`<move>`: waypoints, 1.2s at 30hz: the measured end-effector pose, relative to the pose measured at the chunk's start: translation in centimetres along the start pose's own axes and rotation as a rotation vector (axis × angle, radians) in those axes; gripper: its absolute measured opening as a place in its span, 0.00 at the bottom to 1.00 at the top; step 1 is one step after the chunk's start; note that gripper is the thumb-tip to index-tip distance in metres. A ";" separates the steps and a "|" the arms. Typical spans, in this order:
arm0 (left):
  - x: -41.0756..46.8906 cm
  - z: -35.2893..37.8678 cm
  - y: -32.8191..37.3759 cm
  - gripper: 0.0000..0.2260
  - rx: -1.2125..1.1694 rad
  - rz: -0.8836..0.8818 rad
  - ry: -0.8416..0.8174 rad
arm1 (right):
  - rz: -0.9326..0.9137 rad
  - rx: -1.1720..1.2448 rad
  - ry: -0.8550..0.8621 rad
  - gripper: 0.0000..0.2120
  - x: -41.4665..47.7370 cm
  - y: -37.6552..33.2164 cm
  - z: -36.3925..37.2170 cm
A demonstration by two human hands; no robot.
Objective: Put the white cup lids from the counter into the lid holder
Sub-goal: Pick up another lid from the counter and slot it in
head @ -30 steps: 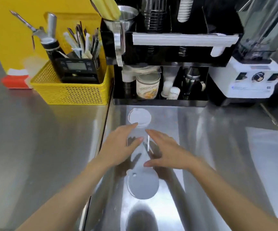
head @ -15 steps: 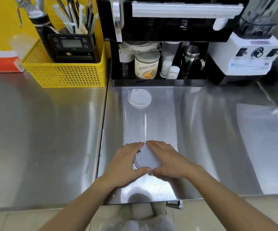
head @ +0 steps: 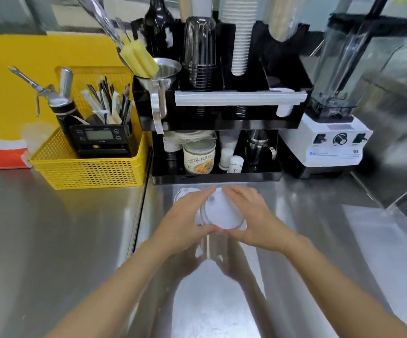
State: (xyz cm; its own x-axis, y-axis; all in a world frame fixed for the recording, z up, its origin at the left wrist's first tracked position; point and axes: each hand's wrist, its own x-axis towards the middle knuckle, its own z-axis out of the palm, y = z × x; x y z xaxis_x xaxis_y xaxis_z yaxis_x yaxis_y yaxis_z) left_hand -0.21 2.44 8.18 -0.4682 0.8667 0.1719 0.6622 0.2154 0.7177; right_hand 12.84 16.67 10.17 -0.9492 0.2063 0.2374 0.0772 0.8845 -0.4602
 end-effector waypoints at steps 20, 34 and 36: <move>24.4 -5.9 13.7 0.29 0.145 0.377 0.140 | 0.096 -0.108 0.238 0.35 12.6 9.4 -20.8; 33.2 -4.6 12.0 0.16 0.544 0.329 0.131 | 0.242 -0.455 -0.010 0.32 22.0 14.8 -24.3; 33.5 -4.5 11.7 0.15 0.617 0.350 0.133 | 0.273 -0.452 -0.071 0.32 22.1 15.0 -24.4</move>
State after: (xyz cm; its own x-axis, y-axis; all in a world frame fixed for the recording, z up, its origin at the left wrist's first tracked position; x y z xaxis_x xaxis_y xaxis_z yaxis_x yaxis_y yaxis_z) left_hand -10.81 31.99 25.36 -0.2092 0.8776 0.4314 0.9778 0.1840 0.0998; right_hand 0.44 44.74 29.36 -0.8934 0.4393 0.0947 0.4331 0.8979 -0.0790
